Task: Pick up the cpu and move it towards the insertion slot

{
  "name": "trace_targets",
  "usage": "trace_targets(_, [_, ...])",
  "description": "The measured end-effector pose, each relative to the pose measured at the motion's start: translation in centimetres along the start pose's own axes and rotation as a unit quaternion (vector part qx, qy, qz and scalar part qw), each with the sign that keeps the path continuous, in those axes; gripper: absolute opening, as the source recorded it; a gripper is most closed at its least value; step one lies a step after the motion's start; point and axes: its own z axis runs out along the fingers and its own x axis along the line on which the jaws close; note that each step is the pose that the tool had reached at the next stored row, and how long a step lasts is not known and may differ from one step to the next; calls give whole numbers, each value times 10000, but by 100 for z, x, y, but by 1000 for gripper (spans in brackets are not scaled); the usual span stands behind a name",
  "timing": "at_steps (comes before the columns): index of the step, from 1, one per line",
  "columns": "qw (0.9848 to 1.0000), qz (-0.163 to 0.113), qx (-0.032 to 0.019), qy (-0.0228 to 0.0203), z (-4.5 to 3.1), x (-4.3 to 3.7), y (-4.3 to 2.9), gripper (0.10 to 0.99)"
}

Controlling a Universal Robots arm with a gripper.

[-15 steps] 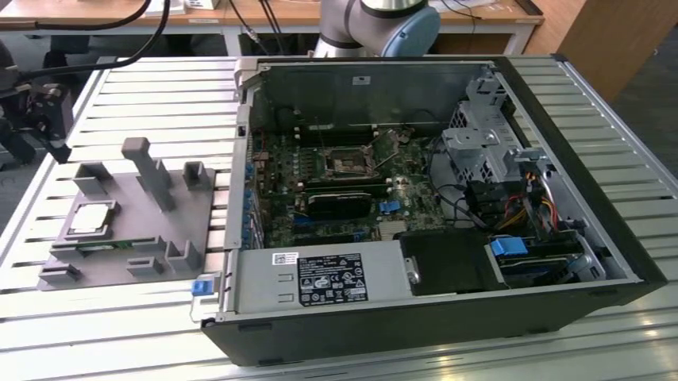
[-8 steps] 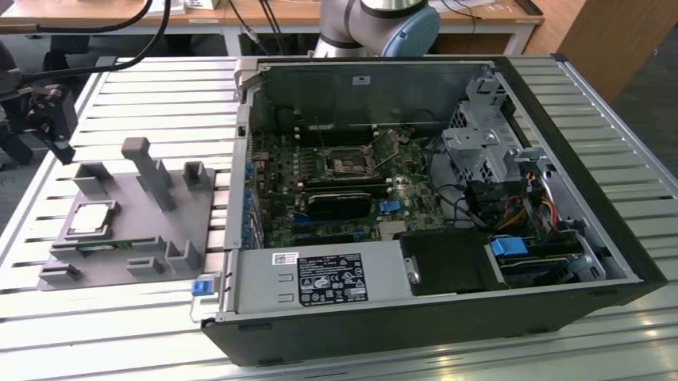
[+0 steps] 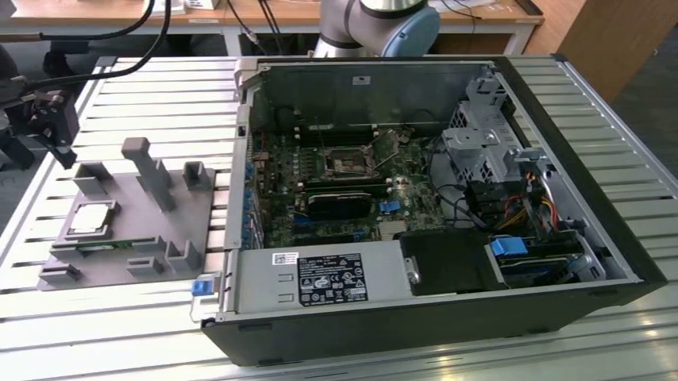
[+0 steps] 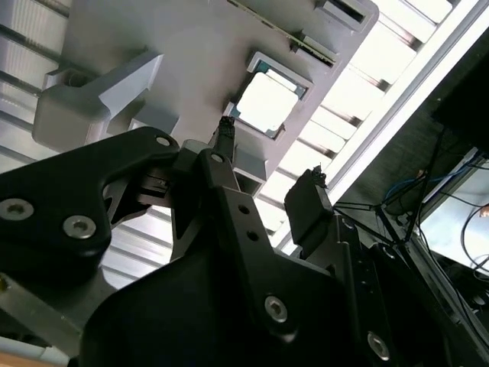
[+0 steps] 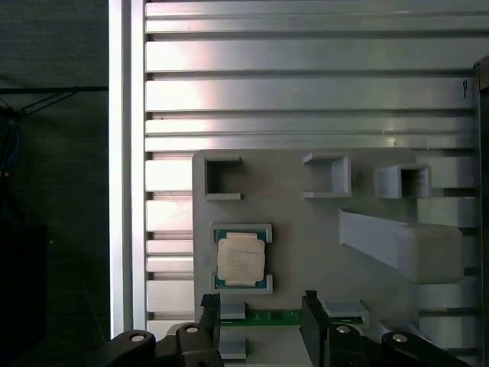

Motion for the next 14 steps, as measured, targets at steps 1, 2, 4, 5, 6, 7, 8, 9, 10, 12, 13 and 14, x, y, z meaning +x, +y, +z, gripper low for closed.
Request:
trace_targets(1, [10000, 0, 0, 0, 11, 1, -1, 545])
trace_targets(2, [10000, 0, 0, 0, 22, 1, -1, 545])
trace_targets(4, [10000, 0, 0, 0, 40, 5, -1, 545])
trace_targets(5, [10000, 0, 0, 0, 50, 6, -2, 545])
trace_targets(6, [10000, 0, 0, 0, 59, 7, -2, 545])
trace_targets(7, [10000, 0, -5, 0, 69, 7, -2, 545])
trace_targets(8, [10000, 0, -20, 1, 78, 8, -3, 545])
trace_targets(9, [10000, 0, -43, 3, 86, 9, -4, 545])
trace_targets(10, [10000, 0, -64, 3, 95, 10, -5, 545])
trace_targets(12, [10000, 0, -78, 1, 113, 12, -5, 545])
trace_targets(13, [10000, 0, -78, 2, 121, 13, -6, 545])
trace_targets(14, [10000, -1, -78, 3, 128, 15, -7, 545])
